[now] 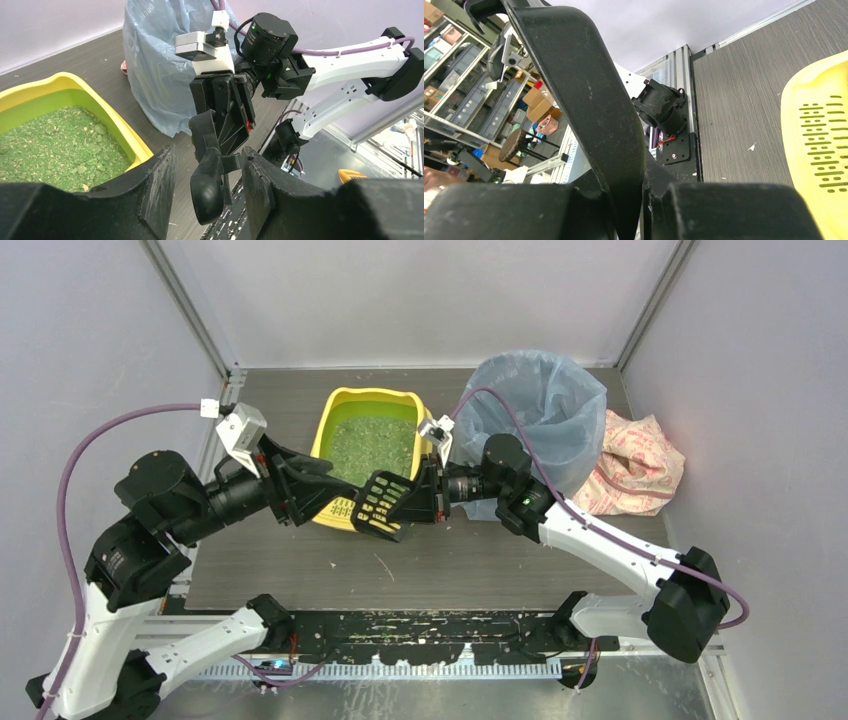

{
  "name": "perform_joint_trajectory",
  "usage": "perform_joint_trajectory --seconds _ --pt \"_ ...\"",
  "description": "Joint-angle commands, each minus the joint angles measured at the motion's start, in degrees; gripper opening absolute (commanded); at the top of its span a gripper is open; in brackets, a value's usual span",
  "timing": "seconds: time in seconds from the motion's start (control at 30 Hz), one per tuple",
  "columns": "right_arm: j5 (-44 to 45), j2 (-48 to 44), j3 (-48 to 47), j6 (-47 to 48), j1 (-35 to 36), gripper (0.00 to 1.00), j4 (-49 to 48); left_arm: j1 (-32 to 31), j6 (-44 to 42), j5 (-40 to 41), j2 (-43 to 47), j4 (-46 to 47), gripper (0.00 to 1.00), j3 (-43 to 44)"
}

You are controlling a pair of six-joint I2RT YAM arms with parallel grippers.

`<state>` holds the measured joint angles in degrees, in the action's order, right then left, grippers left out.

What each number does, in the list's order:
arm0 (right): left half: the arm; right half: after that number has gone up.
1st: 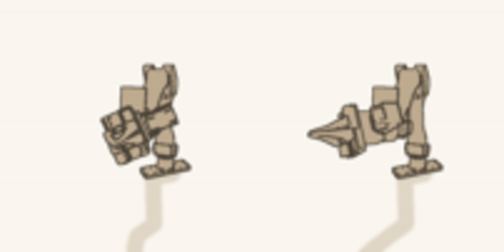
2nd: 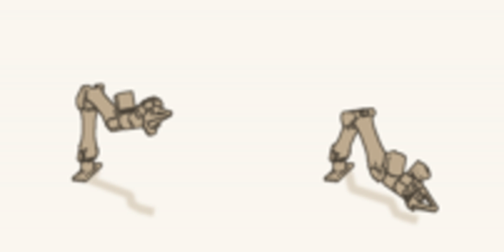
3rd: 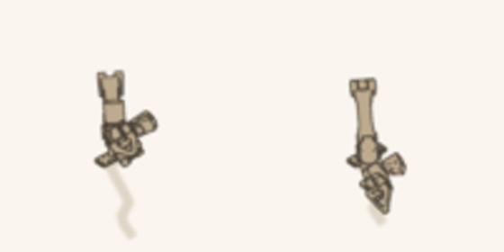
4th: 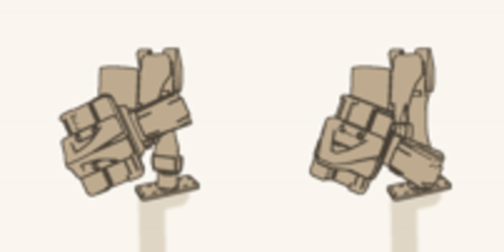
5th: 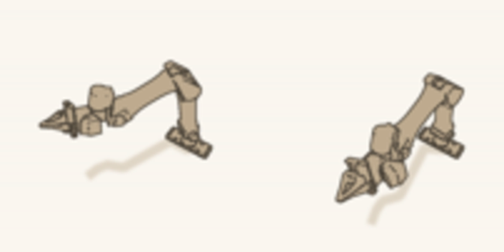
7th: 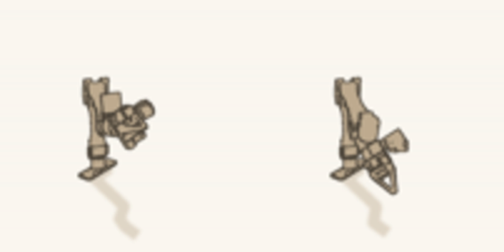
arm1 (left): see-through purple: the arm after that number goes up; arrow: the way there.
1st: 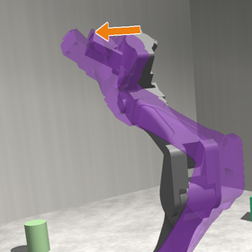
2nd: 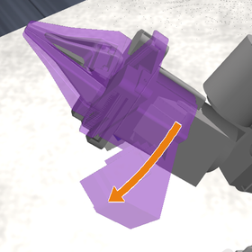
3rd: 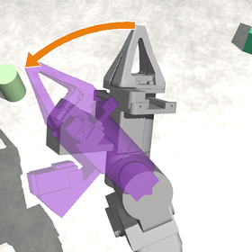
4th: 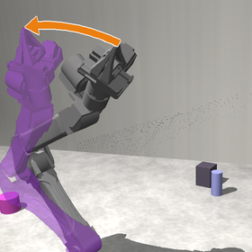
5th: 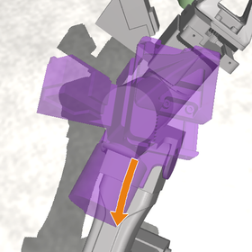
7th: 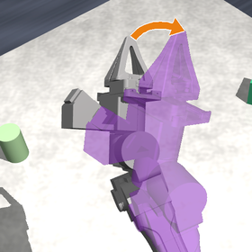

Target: Clean the litter box

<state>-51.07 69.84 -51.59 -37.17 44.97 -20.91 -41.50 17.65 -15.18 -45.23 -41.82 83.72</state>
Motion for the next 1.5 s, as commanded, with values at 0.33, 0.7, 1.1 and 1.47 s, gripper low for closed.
perform_joint_trajectory --seconds 0.33,0.7,1.1,1.47 --pt "0.5 -2.4 -0.3 1.6 0.9 0.01 -2.5 0.1 2.7 -2.4 0.7 6.5 0.43 -4.5" --pt "1.0 -1.4 -0.3 0.6 0.9 0.01 -3.8 0.1 2.8 0.4 1.7 6.5 0.0 -5.6" --pt "15.6 -5.4 -3.5 6.5 0.9 0.77 6.8 0.1 1.1 28.4 8.8 11.7 0.0 -11.6" --pt "24.5 -9.9 -4.4 10.3 1.0 0.78 13.6 0.1 -0.9 39.7 -2.7 18.5 0.0 -7.6"
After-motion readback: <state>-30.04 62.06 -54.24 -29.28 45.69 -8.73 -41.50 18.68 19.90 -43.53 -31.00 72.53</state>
